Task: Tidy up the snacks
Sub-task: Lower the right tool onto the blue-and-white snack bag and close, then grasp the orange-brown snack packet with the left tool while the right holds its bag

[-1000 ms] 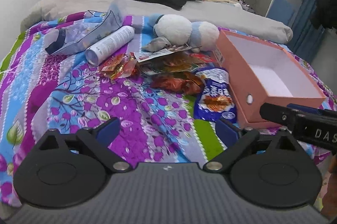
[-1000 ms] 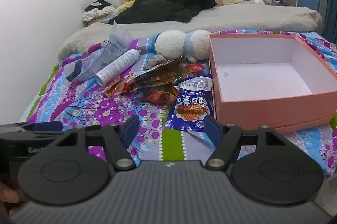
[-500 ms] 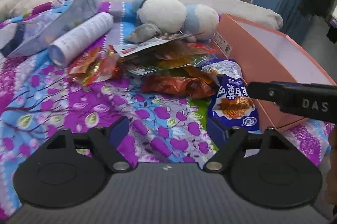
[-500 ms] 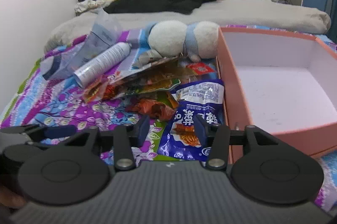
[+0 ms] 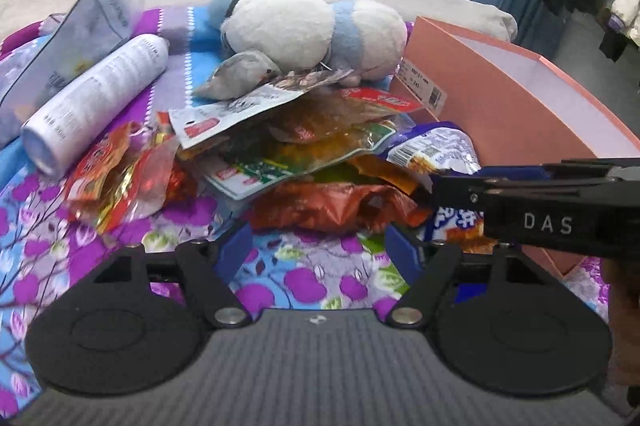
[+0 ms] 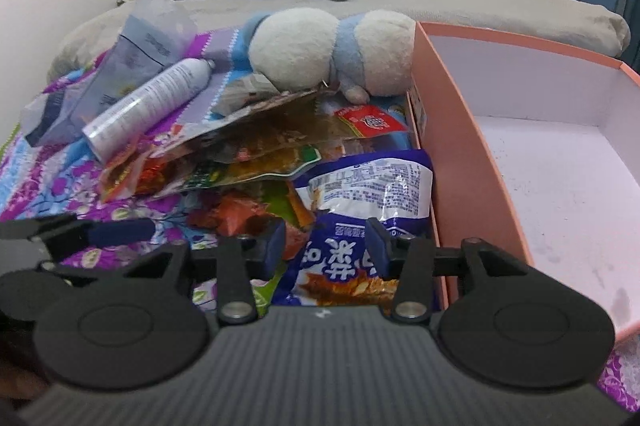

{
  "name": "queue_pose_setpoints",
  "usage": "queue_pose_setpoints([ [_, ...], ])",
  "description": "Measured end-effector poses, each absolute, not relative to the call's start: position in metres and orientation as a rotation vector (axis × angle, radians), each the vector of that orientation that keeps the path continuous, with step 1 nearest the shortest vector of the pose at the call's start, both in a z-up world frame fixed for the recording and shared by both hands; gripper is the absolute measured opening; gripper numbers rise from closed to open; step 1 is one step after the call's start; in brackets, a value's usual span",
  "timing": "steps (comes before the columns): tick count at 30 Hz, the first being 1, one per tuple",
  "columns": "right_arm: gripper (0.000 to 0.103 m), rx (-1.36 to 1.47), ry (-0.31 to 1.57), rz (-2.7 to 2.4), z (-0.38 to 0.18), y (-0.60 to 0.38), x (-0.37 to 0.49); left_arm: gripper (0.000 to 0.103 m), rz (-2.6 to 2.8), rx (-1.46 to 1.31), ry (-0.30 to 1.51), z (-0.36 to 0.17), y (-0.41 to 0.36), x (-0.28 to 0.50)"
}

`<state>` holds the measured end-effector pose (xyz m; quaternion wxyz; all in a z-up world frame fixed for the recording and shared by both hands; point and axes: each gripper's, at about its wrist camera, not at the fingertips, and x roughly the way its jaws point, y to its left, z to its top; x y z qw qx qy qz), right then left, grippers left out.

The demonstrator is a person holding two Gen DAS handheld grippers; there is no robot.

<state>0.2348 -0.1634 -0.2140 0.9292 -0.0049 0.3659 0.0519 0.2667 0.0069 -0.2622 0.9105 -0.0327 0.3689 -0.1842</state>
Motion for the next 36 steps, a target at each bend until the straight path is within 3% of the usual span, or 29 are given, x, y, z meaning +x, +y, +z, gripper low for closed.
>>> queue_pose_setpoints([
  [19,0.044,-0.133,0.804,0.109,-0.232,-0.158,0.258,0.060,-0.417,-0.031,0.777,-0.291,-0.007,0.299],
  [22,0.038,-0.152,0.790,0.125,-0.232,-0.158,0.254,0.057,-0.419,-0.073,0.779,-0.289,-0.001,0.297],
  [23,0.029,-0.150,0.789,0.128,-0.231,-0.159,0.253,0.056,-0.416,-0.078,0.779,-0.288,0.000,0.295],
  [27,0.017,-0.129,0.775,0.130,-0.223,-0.161,0.249,0.054,-0.405,-0.090,0.783,-0.283,0.003,0.284],
  [36,0.012,-0.117,0.764,0.166,-0.210,-0.162,0.228,0.054,-0.367,-0.139,0.795,-0.265,0.016,0.242],
])
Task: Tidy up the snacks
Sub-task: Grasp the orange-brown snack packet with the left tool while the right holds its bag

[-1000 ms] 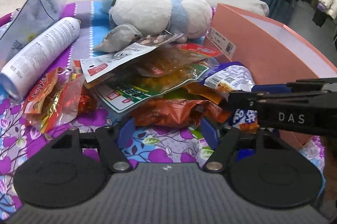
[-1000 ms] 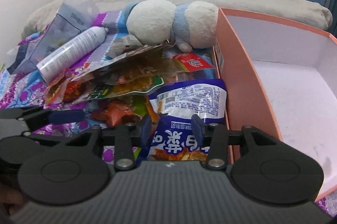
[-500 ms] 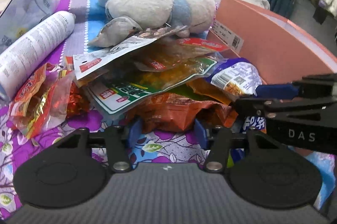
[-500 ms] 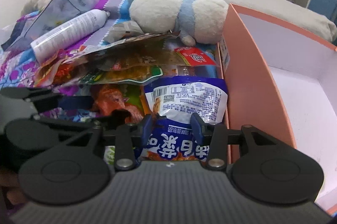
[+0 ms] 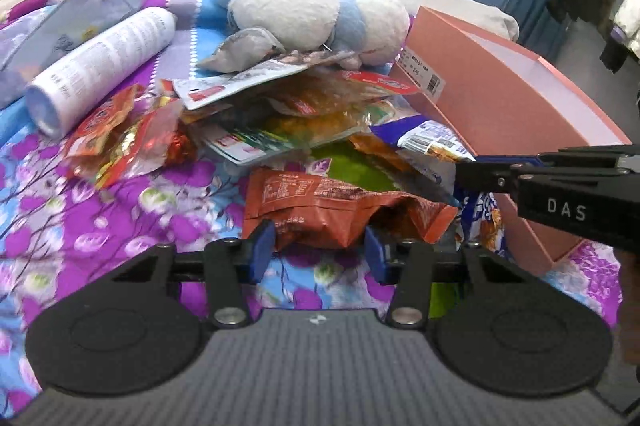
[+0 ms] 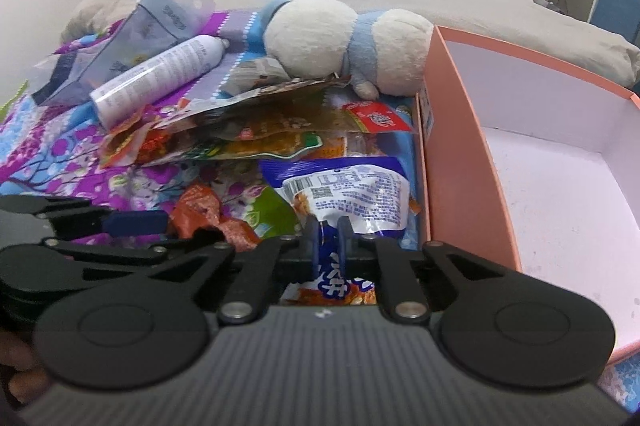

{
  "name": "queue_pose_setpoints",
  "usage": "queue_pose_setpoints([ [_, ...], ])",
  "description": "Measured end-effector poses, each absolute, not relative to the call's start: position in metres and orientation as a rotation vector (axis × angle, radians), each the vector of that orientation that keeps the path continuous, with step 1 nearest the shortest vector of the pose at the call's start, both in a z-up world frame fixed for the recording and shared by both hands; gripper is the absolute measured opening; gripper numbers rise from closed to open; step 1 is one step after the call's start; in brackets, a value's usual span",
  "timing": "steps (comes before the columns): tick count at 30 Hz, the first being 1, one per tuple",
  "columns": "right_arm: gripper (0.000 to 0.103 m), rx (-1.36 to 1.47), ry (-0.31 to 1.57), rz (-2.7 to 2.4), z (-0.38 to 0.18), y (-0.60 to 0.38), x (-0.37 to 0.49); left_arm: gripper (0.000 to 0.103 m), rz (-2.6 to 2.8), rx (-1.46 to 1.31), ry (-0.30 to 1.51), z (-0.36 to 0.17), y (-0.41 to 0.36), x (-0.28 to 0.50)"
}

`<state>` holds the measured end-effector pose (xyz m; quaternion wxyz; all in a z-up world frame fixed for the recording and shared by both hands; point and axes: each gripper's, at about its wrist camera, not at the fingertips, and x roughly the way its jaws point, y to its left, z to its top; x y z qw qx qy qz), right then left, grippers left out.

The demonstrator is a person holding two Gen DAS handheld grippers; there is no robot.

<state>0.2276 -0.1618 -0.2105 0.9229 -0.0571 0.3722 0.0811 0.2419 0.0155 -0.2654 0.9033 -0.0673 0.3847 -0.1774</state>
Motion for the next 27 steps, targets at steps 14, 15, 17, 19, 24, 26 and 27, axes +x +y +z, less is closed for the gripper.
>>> queue_pose_setpoints([
  [14,0.011,-0.099,0.809,0.267,-0.196,-0.155,0.180,0.052,-0.289,-0.147,0.813,-0.232,0.045,0.168],
  [15,0.011,-0.099,0.813,0.272,-0.196,-0.154,0.176,0.052,-0.287,-0.139,0.817,-0.232,0.047,0.165],
  [17,0.011,-0.082,0.831,0.286,-0.197,-0.152,0.170,0.052,-0.294,-0.135,0.826,-0.235,0.051,0.159],
  [19,0.011,-0.077,0.853,0.309,-0.201,-0.148,0.165,0.052,-0.288,-0.128,0.834,-0.240,0.052,0.156],
  [24,0.013,-0.061,0.877,0.314,-0.210,-0.147,0.166,0.053,-0.265,-0.147,0.826,-0.242,0.055,0.149],
  [26,0.014,-0.041,0.883,0.324,-0.210,-0.149,0.168,0.054,-0.248,-0.200,0.834,-0.242,0.060,0.147],
  [27,0.014,-0.038,0.886,0.328,-0.210,-0.150,0.169,0.057,-0.236,-0.244,0.841,-0.243,0.064,0.146],
])
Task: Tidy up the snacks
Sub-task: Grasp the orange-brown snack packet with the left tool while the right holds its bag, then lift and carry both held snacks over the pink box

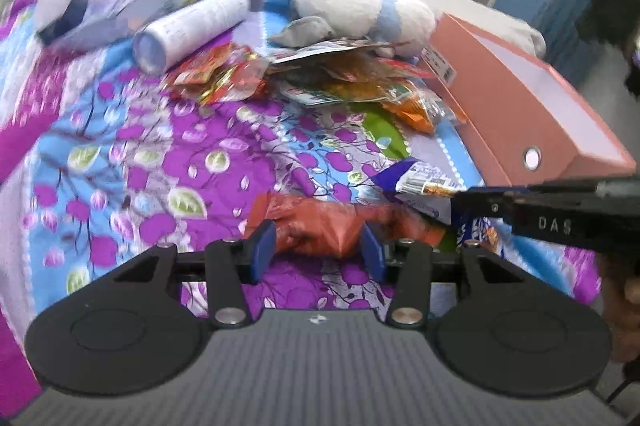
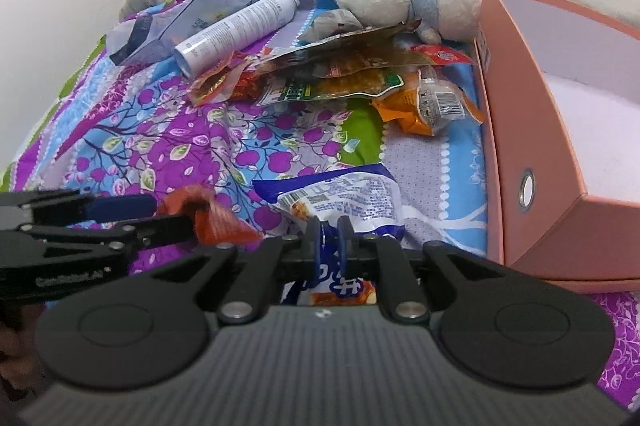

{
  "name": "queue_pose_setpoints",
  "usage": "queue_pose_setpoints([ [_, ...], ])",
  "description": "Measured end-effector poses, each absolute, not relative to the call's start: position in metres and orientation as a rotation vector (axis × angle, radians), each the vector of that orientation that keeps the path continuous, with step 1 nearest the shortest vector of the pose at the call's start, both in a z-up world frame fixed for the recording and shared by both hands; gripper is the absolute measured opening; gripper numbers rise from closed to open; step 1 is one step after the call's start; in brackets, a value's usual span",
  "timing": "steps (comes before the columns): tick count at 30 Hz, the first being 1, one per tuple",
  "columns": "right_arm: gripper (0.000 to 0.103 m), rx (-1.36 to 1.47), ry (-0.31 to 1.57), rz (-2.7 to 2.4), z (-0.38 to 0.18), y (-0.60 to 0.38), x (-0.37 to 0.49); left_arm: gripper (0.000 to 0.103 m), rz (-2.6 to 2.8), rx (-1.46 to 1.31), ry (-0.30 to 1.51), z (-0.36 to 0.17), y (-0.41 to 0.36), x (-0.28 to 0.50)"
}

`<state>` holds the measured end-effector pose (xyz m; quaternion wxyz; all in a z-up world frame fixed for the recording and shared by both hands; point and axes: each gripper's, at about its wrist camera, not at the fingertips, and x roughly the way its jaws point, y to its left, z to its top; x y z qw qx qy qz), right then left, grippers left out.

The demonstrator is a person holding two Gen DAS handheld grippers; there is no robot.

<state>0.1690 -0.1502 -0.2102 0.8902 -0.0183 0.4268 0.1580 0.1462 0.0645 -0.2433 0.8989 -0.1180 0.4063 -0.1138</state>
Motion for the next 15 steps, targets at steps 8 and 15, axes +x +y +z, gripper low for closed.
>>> queue_pose_setpoints([
  [8,0.045,-0.064,0.888,0.350,-0.214,-0.158,0.173,0.072,-0.180,-0.653,0.896,-0.261,0.094,0.136],
  [15,0.076,-0.079,0.902,0.345,-0.221,-0.167,0.182,0.072,-0.180,-0.872,0.905,-0.274,0.087,0.138],
])
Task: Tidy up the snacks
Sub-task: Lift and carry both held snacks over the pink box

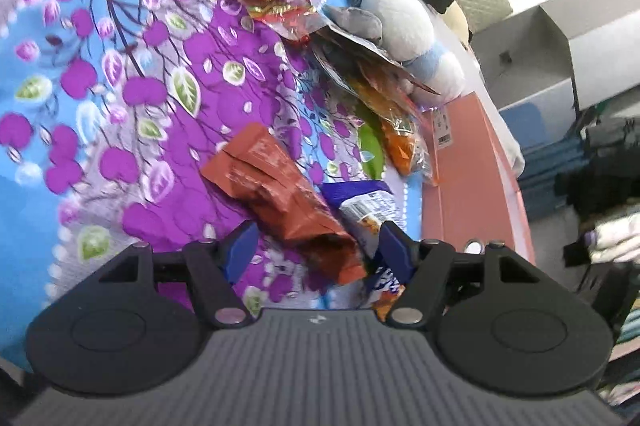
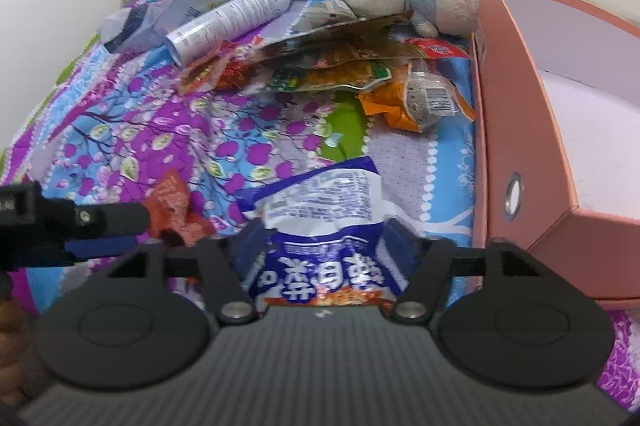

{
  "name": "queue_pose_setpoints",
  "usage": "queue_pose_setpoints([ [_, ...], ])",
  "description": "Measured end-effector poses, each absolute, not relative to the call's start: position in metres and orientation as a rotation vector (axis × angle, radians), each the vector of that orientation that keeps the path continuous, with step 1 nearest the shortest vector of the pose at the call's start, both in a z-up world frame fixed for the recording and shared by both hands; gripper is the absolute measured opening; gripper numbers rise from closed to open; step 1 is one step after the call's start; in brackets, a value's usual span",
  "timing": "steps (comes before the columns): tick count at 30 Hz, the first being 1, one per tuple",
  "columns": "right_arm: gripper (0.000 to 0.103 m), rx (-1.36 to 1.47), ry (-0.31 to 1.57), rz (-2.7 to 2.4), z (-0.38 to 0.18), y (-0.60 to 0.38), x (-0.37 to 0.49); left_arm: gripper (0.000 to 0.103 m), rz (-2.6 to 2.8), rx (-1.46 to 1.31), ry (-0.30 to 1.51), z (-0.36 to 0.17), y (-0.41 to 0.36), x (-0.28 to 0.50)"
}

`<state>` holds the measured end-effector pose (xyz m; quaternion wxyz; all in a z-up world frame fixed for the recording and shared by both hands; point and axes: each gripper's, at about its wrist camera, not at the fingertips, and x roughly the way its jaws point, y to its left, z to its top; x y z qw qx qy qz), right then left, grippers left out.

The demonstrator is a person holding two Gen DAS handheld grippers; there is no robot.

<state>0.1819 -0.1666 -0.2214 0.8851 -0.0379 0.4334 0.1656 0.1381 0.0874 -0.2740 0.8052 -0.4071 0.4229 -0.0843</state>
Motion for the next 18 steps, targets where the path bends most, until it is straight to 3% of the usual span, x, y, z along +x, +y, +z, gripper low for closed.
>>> queue_pose_setpoints([
  [10,0.076,-0.039,0.962,0.424,-0.242,-0.173,0.192,0.074,-0.093,-1.026,0.942,-0.287,0.079,0.150],
  [18,0.077,-0.087,0.949,0.437,-0.252,-0.164,0.189,0.073,-0.013,-0.952,0.954,-0.282,0.066,0.159],
])
